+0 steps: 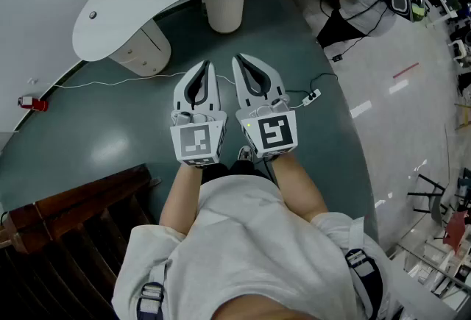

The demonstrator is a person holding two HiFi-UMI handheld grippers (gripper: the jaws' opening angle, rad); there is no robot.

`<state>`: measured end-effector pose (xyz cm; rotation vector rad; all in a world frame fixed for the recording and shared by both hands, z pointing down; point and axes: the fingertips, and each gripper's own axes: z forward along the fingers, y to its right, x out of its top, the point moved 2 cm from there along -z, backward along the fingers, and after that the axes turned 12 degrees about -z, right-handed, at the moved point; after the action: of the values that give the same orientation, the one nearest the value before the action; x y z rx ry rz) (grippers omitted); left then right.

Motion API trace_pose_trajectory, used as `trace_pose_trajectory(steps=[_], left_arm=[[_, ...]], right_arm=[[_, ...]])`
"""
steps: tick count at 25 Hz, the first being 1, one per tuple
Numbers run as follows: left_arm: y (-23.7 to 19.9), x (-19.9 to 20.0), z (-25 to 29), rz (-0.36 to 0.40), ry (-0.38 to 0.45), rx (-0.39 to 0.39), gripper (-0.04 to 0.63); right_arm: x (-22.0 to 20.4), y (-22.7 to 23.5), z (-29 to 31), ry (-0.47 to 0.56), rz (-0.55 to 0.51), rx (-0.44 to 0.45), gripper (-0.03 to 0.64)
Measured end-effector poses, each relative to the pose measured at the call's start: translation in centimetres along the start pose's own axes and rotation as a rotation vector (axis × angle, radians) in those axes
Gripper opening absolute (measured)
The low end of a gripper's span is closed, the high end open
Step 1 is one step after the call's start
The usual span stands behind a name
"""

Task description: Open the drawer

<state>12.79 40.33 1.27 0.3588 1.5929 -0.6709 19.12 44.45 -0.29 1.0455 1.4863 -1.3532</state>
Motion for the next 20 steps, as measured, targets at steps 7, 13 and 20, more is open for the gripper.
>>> trace_pose_trajectory(steps=[7, 13, 20], left_arm=[[0.9, -1.2, 1.4, -0.013, -0.009, 0.022, 0.005], [-1.9, -2.5, 3.1, -0.019, -0.039, 0.075, 0.005], [-7.1, -3.7, 8.4, -0.057, -0.051, 0.068, 0.005]], right_arm=[[-1.9, 1.2, 0.5, 0.003, 0.002, 0.034, 0.014], [-4.5, 1.1, 3.4, -0.03, 0.034, 0.054, 0.014], [-6.8, 1.4, 10.2, -0.061, 0.048, 0.051, 0.014]])
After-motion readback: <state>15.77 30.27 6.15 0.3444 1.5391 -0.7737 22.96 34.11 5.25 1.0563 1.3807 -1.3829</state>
